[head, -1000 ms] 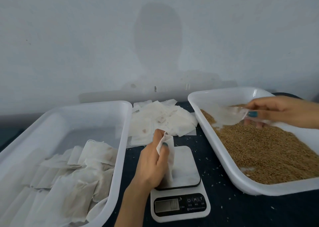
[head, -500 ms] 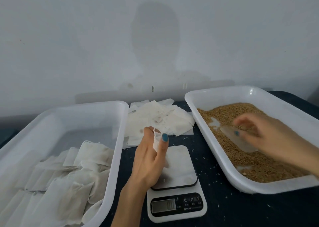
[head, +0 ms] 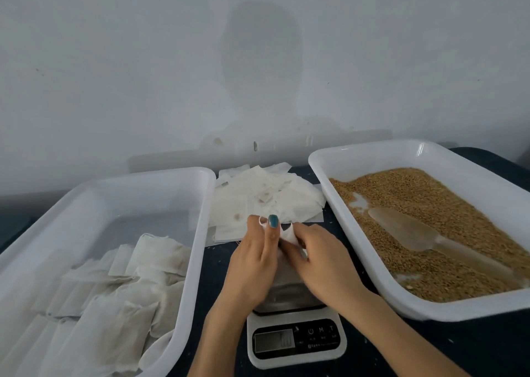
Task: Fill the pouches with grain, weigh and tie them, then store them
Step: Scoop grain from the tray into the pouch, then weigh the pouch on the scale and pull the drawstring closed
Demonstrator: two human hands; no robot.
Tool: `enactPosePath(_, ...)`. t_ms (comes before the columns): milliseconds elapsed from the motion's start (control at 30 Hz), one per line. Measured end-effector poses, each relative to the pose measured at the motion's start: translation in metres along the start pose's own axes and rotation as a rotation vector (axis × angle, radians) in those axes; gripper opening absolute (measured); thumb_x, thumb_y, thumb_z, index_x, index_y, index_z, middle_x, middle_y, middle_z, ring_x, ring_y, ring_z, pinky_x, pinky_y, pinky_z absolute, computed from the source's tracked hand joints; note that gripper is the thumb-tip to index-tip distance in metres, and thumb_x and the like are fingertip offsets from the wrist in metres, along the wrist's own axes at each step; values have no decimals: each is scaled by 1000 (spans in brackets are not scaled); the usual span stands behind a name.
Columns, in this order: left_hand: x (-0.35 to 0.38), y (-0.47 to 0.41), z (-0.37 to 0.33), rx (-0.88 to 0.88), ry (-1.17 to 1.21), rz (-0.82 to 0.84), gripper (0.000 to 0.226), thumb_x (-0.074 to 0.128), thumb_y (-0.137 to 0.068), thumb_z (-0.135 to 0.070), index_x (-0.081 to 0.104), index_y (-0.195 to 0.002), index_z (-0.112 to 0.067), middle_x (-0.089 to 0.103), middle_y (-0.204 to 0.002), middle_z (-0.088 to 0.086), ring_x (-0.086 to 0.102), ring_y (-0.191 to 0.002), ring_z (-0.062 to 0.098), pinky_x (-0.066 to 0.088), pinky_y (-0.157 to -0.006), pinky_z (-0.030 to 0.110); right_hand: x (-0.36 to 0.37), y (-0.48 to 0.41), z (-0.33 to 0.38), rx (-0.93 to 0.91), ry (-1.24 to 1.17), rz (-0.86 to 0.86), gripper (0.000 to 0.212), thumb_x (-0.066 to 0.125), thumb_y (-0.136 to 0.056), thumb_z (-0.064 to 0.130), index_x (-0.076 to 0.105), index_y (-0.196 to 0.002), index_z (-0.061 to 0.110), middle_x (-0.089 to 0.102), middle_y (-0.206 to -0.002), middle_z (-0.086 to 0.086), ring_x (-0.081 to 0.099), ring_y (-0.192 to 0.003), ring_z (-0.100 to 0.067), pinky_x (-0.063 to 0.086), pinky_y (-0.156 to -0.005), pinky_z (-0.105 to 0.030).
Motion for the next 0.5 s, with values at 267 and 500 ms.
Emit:
enactPosePath(267,-13,-8,19,68,-305,-111,46,18,-92,-61,43,-81,-25,52,-73,-7,49,-74,16,45,-66,40,24,-3,-38,-9,-303,4,40,51,-93,56,67,-92,19,60,-89,5,52,-98,2,42,-75,-6)
enactPosePath(500,-13,-11,32,20,-279,-134,61,15,-92,-63,56,-116,-24,60,-91,-10,52,-89,6,40,-71,24,25,4,-56,96,-503,-7,43,44,-95,49,59,-130,30,58,-126,12,52,-115,11,39,-94,-4)
Point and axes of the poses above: each hand's wrist, its own y-axis away from the middle knuckle, its own x-axis out of the palm, z = x × y, the point moved 10 cm from there along -y, towards the middle knuckle
